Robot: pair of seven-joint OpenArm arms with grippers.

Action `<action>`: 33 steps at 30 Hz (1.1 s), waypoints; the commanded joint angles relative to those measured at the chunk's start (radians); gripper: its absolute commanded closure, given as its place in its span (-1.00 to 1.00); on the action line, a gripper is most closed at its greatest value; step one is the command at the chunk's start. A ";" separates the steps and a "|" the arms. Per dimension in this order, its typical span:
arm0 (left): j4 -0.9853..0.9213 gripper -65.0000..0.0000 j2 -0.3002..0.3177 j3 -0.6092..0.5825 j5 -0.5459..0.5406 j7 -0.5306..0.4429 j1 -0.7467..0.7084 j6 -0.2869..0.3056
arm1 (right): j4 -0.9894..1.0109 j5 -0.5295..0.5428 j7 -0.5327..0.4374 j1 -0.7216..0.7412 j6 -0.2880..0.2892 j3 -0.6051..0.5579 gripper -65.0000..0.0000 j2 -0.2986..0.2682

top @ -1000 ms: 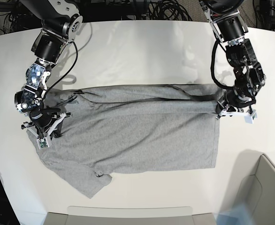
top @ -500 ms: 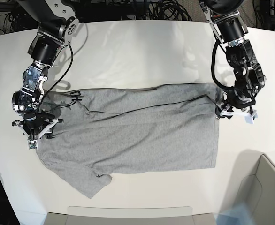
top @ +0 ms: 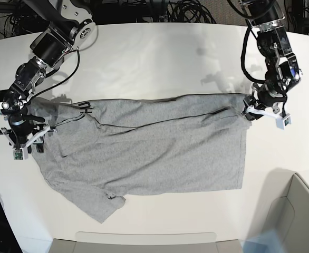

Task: Fold the T-shirt properly
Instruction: 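Lower the folded shoulder edge onto the shirt with both grippers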

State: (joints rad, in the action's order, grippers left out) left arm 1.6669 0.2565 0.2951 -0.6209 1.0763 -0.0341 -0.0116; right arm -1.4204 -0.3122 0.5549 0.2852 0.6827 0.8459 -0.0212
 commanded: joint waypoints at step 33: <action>-0.310 0.70 0.108 -0.276 -0.012 -0.137 0.009 -0.003 | 0.134 0.011 -0.011 -0.122 0.015 0.085 0.27 -0.041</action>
State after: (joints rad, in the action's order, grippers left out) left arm 1.3712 0.3660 0.0261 -0.6315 0.8722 -0.0166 -0.0036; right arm -1.2762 -0.2897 0.5446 0.1474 0.6827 0.9318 -0.0441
